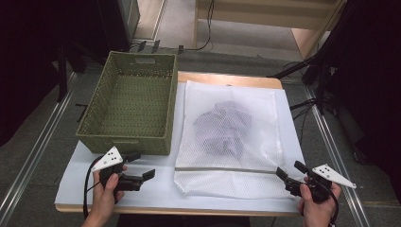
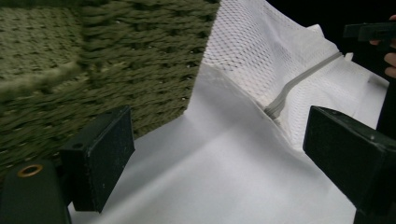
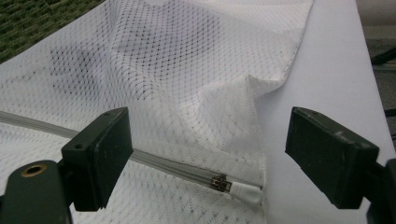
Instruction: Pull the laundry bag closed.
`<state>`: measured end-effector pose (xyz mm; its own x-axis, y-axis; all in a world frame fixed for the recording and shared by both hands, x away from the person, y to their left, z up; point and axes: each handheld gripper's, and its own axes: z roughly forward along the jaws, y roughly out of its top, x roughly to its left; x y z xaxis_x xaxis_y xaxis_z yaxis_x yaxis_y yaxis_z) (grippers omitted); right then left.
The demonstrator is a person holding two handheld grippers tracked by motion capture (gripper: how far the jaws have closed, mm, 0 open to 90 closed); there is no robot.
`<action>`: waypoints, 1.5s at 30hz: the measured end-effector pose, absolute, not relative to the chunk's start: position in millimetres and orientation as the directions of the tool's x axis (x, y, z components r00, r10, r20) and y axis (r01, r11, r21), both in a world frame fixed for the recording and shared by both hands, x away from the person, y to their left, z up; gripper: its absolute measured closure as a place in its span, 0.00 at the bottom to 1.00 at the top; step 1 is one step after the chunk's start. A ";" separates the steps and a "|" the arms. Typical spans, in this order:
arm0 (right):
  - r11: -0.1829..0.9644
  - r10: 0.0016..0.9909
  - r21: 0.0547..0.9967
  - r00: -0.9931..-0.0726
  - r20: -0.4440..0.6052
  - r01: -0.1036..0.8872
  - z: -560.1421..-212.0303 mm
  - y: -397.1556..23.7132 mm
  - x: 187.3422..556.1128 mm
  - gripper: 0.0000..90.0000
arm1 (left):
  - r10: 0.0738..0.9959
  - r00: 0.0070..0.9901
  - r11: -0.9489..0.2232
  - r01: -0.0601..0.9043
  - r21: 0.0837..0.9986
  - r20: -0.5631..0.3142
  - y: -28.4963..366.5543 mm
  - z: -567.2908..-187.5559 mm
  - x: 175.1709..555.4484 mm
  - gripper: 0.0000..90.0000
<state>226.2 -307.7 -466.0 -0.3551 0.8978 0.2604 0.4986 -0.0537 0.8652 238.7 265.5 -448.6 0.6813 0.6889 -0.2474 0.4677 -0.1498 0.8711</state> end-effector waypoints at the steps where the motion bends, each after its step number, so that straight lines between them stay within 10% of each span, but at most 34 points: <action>1: -0.050 0.899 0.867 -0.355 0.255 0.496 -466.2 -307.8 226.3 0.17 | 0.688 0.682 -0.147 0.467 0.872 -0.249 267.8 -448.4 238.4 0.10; 45: -0.061 0.916 0.859 -0.313 0.251 0.509 -473.5 -316.7 227.0 0.18 | 0.794 0.570 -0.079 0.439 0.895 -0.209 348.8 -443.7 218.9 0.00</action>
<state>227.0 -316.7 -473.5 -0.3130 0.9161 0.2505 0.5091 -0.0608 0.8585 218.9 348.8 -443.7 0.5704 0.7942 -0.2094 0.4389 -0.0792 0.8950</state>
